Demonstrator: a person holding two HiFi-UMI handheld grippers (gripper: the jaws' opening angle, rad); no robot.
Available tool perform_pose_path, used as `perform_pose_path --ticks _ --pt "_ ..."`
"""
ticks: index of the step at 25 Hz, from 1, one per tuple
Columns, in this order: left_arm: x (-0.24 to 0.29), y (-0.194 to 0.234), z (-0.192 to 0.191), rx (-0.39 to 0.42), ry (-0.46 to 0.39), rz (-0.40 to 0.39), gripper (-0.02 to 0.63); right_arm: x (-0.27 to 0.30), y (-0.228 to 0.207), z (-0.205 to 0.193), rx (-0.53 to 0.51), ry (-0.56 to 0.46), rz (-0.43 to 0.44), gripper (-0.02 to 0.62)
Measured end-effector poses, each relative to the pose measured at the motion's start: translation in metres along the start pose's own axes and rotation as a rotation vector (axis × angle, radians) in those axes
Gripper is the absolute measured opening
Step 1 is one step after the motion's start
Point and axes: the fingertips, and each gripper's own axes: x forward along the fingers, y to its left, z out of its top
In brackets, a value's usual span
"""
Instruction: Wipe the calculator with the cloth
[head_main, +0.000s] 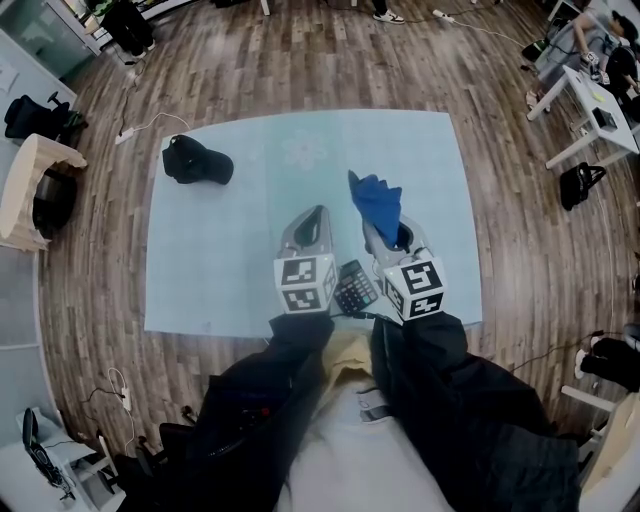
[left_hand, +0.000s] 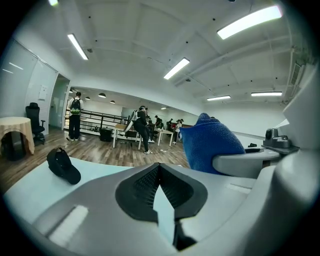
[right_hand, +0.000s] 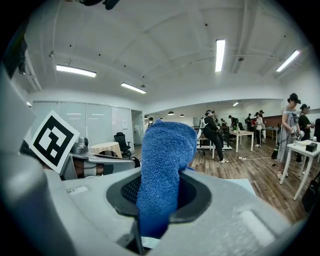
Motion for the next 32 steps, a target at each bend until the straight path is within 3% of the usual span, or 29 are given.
perform_pose_path --ticks 32 --pt "0.007 -0.007 -0.014 0.012 0.051 -0.036 -0.003 0.001 -0.005 -0.005 0.002 0.009 -0.017 0.091"
